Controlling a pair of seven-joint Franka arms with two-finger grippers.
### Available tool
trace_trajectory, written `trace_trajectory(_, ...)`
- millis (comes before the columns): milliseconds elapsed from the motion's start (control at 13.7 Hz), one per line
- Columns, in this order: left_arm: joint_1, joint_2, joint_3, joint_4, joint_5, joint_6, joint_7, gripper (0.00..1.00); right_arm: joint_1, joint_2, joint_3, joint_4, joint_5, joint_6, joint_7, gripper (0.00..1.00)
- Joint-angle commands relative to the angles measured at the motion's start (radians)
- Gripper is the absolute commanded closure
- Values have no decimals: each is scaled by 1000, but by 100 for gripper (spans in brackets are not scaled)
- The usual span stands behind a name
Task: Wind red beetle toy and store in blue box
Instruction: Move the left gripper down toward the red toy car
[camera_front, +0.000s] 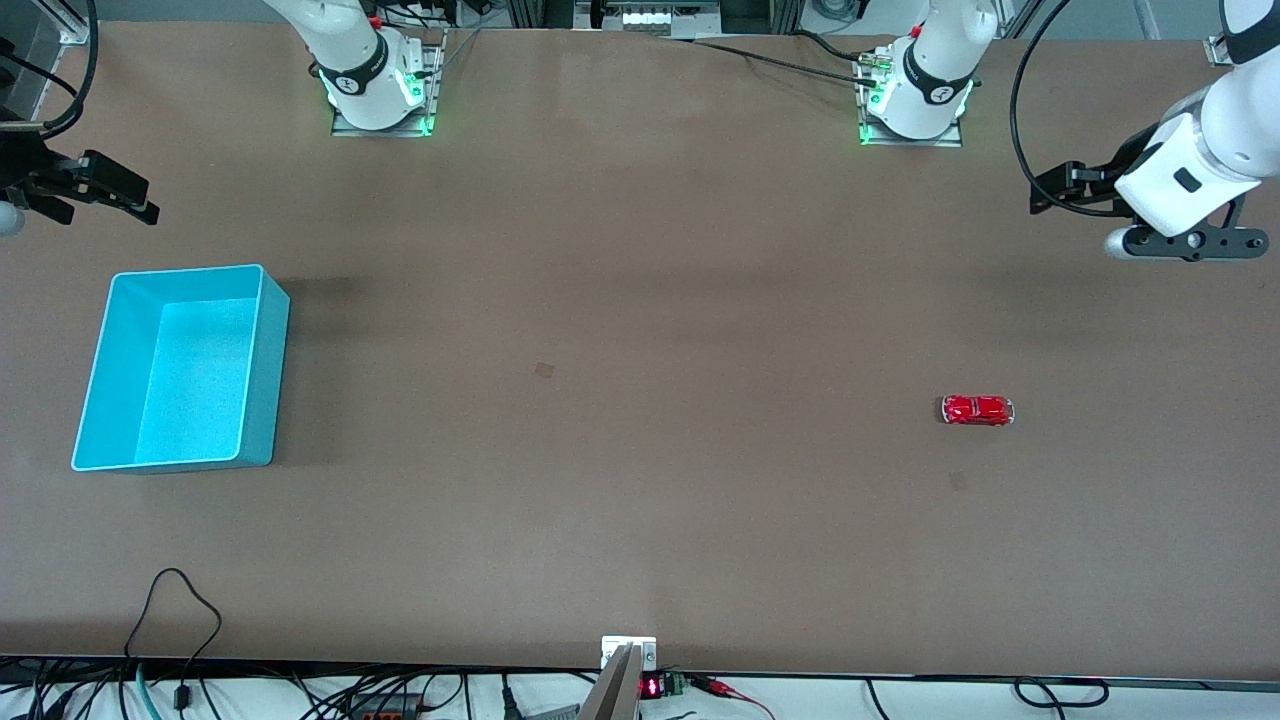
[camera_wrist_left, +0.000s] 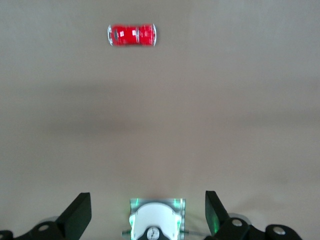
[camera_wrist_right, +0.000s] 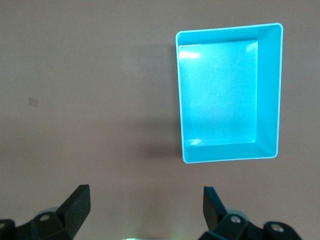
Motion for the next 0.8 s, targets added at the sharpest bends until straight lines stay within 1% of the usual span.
trace_trajectory(0,-9,14,1,25,8,-47,87,0,-2,-9,2,-4,-8,28,7,0)
trace_trajectory(219,6,28,3,25,18,-31,358,0,-2,-24,2,-27,-9,35,7,0)
trace_trajectory(364,11,28,6,13,20,21,513,0,3,-46,7,-45,-13,46,7,0)
trace_trajectory(583,13,35,4,-1,48,60,726,0,1,-92,10,-112,-13,92,7,0)
trace_trajectory(656,11,35,6,-10,73,64,814,0,1,-104,10,-128,-13,95,7,0)
trace_trajectory(728,17,41,4,-39,109,95,892,0,1,-106,10,-127,-12,89,9,0)
